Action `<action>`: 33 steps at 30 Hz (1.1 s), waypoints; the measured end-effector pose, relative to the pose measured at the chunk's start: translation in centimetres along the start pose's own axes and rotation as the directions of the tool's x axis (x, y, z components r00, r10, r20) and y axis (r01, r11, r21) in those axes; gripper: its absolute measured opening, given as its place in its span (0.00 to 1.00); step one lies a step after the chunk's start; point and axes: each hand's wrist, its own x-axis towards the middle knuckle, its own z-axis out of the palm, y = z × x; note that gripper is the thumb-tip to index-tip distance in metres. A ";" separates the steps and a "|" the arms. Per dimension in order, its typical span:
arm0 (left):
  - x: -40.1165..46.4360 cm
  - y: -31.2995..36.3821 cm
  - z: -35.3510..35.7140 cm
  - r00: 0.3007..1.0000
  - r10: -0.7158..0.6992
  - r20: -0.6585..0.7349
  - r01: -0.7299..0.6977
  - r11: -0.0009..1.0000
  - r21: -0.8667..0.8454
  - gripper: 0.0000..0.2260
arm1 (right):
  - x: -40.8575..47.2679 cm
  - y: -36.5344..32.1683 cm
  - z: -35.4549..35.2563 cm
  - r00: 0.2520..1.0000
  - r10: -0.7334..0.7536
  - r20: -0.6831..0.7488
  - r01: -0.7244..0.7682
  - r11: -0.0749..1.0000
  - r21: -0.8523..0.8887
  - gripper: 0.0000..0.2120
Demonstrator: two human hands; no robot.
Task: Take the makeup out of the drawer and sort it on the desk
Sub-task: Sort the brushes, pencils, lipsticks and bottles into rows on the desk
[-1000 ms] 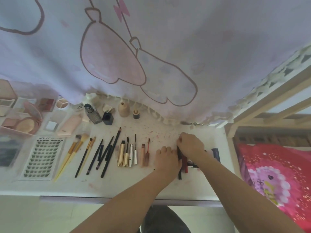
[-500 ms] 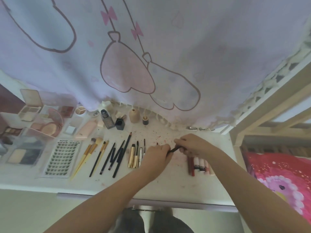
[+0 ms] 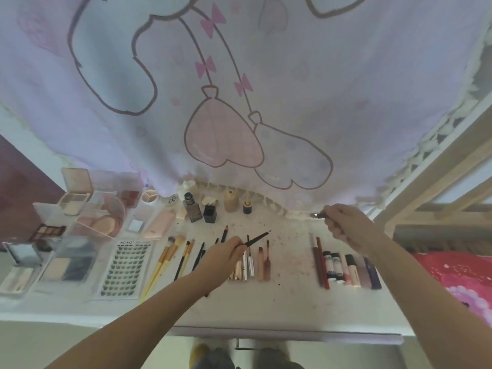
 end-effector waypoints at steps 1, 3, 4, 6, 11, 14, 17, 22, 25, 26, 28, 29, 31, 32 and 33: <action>0.0 -0.3 0.5 0.999 -0.034 0.015 0.035 0.998 -0.057 0.08 | -0.2 0.1 0.0 0.999 0.006 0.034 -0.004 0.999 -0.051 0.10; 0.4 0.4 2.0 0.993 -0.067 0.093 0.079 0.988 -0.129 0.08 | -0.3 1.1 1.8 0.989 0.059 0.134 -0.035 0.984 -0.176 0.08; 0.9 1.2 2.9 0.987 -0.076 0.138 0.096 0.985 -0.142 0.07 | -0.1 1.8 3.0 0.982 0.101 0.161 -0.062 0.971 -0.231 0.09; 2.1 2.7 4.5 0.972 -0.122 0.202 0.158 0.972 -0.173 0.05 | 0.5 3.5 4.6 0.979 0.169 0.114 -0.127 0.941 -0.313 0.09; 4.9 3.8 7.4 0.959 -0.252 0.130 0.247 0.968 0.049 0.11 | 1.9 7.9 6.2 0.978 0.201 -0.060 -0.204 0.844 -0.496 0.06; 5.1 4.2 8.7 0.969 -0.231 0.092 0.191 0.928 0.321 0.14 | 2.6 9.6 6.6 0.982 0.146 -0.121 -0.189 0.690 -0.698 0.13; 5.2 4.3 9.5 0.977 -0.197 0.076 0.122 0.821 0.557 0.14 | 3.2 10.7 7.1 0.983 0.130 -0.129 -0.181 0.584 -0.792 0.15; 5.6 3.9 10.0 0.974 -0.182 0.133 0.021 0.662 0.749 0.11 | 4.0 11.8 8.3 0.994 0.064 -0.086 -0.106 0.461 -0.881 0.14; 5.6 3.5 10.3 0.972 -0.190 0.139 0.003 0.602 0.798 0.10 | 4.4 12.0 8.7 1.000 0.019 -0.015 -0.021 0.384 -0.923 0.16; 5.7 3.3 10.4 0.972 -0.192 0.137 0.005 0.598 0.801 0.10 | 4.5 11.8 8.7 1.000 0.018 0.006 -0.002 0.370 -0.929 0.16; 5.8 3.0 10.5 0.973 -0.193 0.123 0.024 0.621 0.784 0.11 | 4.8 11.2 8.2 1.000 0.001 0.023 0.021 0.356 -0.934 0.18; 5.9 3.0 10.5 0.976 -0.188 0.112 0.035 0.640 0.768 0.12 | 5.0 10.7 7.7 0.999 -0.022 0.024 0.030 0.358 -0.933 0.18; 5.9 3.6 10.4 0.986 -0.142 0.090 0.034 0.694 0.720 0.14 | 5.9 9.6 5.9 0.997 -0.075 0.003 0.030 0.365 -0.931 0.17; 6.0 4.2 10.5 0.992 -0.099 0.081 0.016 0.724 0.690 0.14 | 6.5 9.0 4.8 0.995 -0.094 -0.020 0.016 0.359 -0.933 0.17; 6.0 5.0 10.7 0.996 -0.050 0.074 -0.010 0.756 0.654 0.14 | 7.1 8.5 3.6 0.994 -0.103 -0.044 -0.005 0.346 -0.938 0.17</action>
